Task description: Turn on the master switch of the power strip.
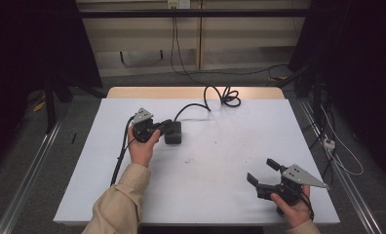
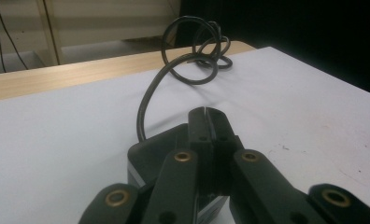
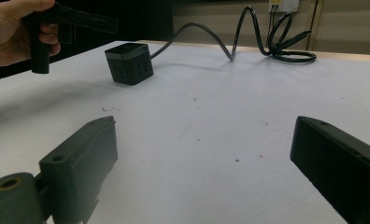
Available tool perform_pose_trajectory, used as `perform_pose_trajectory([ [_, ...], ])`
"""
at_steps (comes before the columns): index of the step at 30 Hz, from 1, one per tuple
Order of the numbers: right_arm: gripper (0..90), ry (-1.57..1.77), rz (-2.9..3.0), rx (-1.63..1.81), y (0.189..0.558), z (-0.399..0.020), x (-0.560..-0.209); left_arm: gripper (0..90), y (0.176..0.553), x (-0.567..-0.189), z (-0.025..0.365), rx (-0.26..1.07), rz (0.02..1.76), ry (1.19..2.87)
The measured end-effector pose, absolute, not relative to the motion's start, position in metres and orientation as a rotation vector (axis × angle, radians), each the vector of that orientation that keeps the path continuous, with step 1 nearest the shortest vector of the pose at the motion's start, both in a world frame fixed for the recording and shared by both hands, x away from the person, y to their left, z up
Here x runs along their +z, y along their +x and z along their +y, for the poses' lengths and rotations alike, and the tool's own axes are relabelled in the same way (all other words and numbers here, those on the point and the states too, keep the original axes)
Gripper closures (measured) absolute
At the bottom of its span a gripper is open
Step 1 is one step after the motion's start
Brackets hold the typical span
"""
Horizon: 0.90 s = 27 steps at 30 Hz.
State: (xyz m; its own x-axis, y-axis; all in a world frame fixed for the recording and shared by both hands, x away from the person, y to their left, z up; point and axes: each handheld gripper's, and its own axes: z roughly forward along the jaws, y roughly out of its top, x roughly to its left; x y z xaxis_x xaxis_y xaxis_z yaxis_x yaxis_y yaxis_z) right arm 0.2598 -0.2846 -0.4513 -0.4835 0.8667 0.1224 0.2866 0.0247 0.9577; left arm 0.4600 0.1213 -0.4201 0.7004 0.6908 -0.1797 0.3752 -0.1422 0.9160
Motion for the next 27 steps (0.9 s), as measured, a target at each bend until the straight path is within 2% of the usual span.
perform_pose_trajectory([
  [27,7.0,1.174,1.795,1.485,0.2592,-0.2845,-0.4508,90.0,0.4601,-0.4295,0.1138,0.356,0.864,1.821],
])
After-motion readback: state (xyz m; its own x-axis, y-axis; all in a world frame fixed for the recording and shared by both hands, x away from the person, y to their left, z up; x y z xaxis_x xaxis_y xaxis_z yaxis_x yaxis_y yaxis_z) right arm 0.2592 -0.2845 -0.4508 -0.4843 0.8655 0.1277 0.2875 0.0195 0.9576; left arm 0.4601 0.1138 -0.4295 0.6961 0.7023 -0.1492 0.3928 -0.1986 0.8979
